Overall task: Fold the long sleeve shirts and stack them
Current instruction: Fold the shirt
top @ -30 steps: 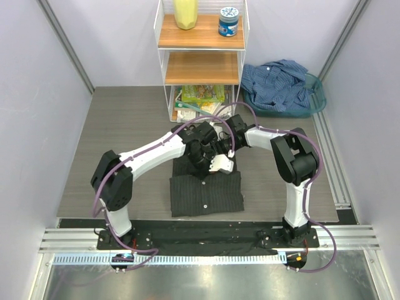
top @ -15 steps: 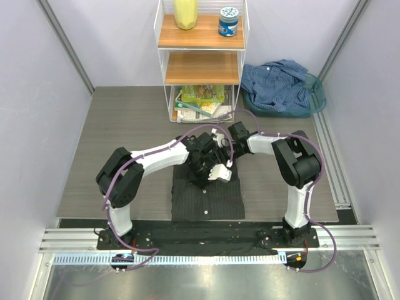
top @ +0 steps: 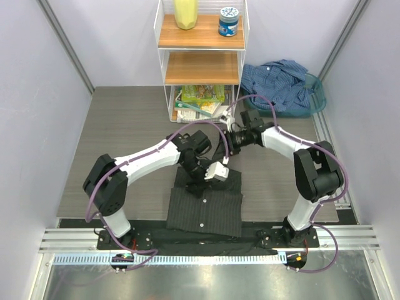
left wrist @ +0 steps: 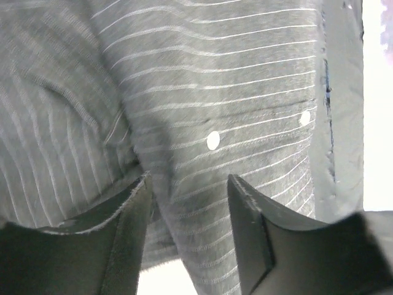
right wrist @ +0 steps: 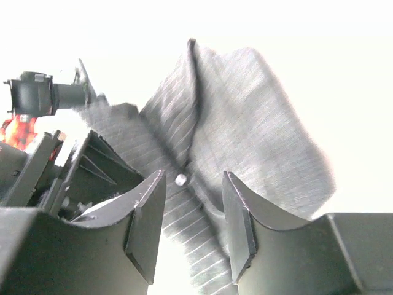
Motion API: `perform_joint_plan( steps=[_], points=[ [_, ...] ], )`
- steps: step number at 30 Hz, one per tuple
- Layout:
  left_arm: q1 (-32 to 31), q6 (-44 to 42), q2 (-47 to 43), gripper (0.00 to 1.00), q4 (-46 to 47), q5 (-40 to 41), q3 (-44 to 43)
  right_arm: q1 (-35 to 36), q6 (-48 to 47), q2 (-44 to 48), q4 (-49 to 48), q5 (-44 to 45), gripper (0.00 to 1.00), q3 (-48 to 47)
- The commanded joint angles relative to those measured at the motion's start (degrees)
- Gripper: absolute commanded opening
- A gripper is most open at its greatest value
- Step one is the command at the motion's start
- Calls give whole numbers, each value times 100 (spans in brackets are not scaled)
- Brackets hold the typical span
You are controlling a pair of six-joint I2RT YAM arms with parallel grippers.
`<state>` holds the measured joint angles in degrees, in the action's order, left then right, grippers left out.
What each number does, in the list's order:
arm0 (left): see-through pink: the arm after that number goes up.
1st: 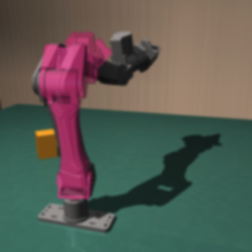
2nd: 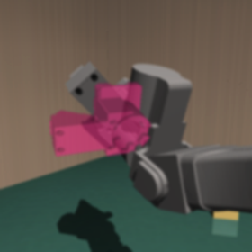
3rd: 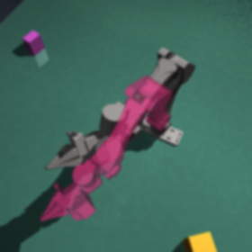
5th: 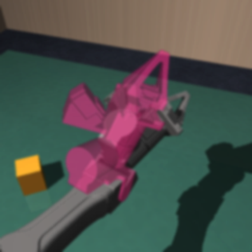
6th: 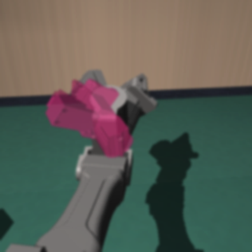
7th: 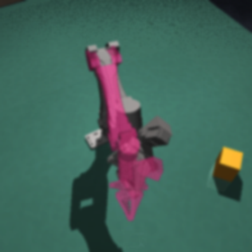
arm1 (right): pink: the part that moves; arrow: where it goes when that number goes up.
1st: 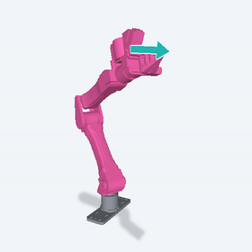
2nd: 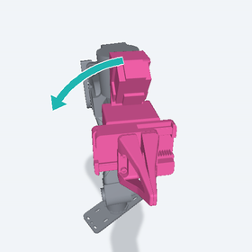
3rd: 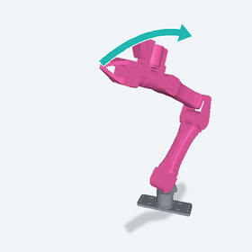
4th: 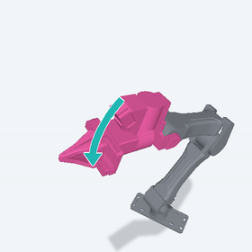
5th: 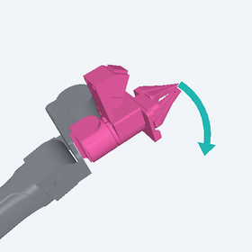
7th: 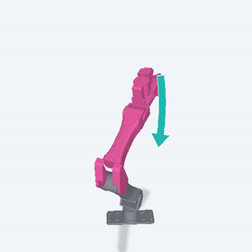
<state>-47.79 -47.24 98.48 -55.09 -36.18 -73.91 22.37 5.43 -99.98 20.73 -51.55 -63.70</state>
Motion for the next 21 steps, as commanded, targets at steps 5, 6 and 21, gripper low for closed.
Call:
perform_joint_plan(
  steps=[5,6,21],
  points=[
    [332,1155,-303,60,551,155,201,-145,-508,-1056,397,277,47,-1275],
    [367,1234,-277,60,613,121,175,-137,-525,-1145,414,242,47,-1328],
    [384,1385,471,47,746,-372,61,162,-964,-1858,405,92,48,-1285]
  ],
)
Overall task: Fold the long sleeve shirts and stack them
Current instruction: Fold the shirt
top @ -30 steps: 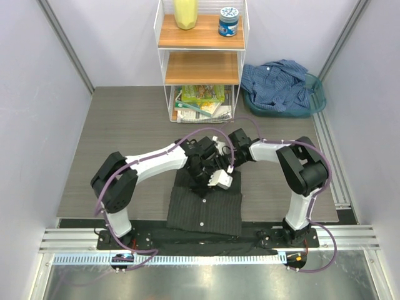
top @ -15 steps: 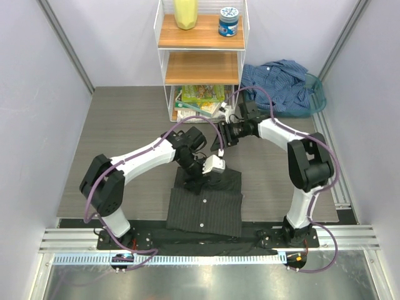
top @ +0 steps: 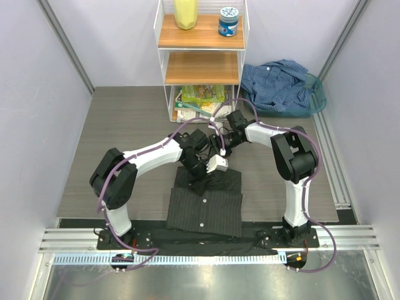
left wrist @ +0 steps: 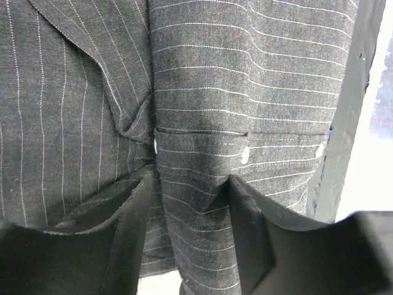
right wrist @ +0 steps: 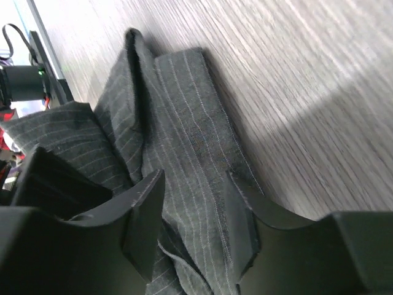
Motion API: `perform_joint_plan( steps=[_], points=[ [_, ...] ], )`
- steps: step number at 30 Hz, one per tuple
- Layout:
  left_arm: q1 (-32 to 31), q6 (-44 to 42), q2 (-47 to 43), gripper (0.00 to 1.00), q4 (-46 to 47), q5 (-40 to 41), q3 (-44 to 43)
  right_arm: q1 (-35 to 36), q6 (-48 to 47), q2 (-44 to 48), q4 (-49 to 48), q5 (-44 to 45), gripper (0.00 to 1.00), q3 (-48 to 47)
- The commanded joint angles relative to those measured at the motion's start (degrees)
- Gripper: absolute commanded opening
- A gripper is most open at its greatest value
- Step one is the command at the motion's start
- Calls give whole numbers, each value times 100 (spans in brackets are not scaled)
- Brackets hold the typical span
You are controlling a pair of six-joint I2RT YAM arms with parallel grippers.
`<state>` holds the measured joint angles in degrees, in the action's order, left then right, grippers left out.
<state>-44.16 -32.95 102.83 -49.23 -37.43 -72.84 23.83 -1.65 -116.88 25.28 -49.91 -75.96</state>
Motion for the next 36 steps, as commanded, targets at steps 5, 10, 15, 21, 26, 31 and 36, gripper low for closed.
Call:
perform_joint_plan(
  steps=[5,10,15,21,26,31,36],
  points=[
    [57,-185,-87,14,168,-370,-55,16,-432,-291,-49,95,36,29],
    [153,-334,-184,4,142,-353,-125,16,-520,-344,-49,157,30,47],
    [461,-423,-70,0,142,-309,-449,16,-564,-353,-14,166,30,47],
    [689,-704,97,0,370,-221,-644,16,-600,-344,74,96,29,3],
    [830,-809,194,0,634,-212,-758,7,-626,-370,118,78,30,-50],
    [953,-1002,308,0,924,-107,-767,16,-643,-388,197,34,29,-147],
    [980,-1187,335,0,1143,-212,-645,16,-661,-441,241,8,29,-217]
  ],
)
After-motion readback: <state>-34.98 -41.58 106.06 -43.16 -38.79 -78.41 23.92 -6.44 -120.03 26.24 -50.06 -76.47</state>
